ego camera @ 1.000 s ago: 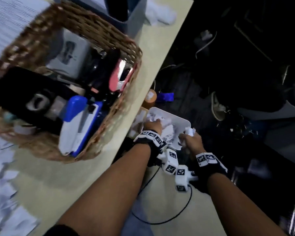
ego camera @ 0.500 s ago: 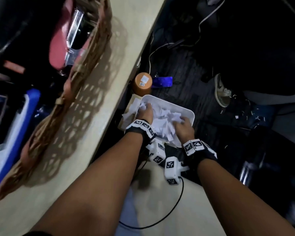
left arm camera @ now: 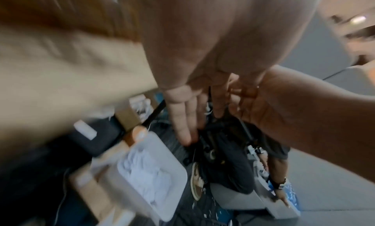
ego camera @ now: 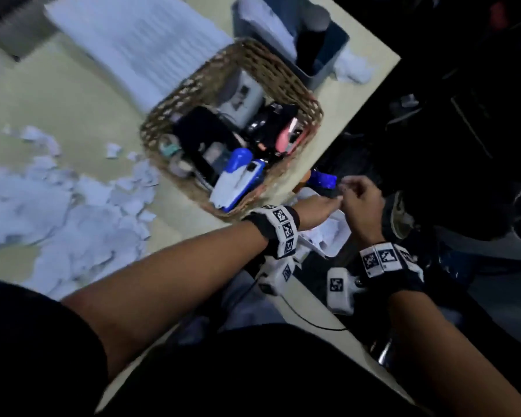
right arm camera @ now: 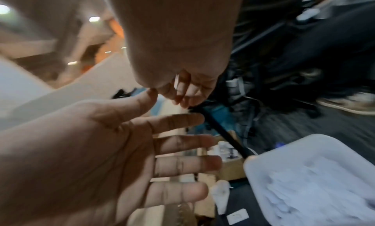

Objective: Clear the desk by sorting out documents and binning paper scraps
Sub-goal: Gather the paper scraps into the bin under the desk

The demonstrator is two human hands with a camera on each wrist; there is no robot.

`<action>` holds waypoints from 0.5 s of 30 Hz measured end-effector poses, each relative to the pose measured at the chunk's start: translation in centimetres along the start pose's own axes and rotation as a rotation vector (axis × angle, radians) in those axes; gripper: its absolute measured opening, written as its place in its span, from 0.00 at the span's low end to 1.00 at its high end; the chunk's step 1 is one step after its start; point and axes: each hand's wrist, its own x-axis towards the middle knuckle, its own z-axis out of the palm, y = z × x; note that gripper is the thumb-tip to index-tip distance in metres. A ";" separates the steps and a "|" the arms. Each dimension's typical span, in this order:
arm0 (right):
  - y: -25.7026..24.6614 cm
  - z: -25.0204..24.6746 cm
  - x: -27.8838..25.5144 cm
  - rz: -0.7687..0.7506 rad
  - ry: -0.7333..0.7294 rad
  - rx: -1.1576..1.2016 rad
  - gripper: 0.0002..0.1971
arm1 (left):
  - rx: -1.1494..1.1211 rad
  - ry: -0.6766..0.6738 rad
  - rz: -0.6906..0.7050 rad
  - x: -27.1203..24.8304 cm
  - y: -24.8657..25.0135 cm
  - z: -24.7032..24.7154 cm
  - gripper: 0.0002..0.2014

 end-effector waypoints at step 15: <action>-19.7 20.3 -16.7 -1.099 -0.836 -0.374 0.16 | 0.187 0.871 0.092 -27.8 -24.4 -16.7 0.08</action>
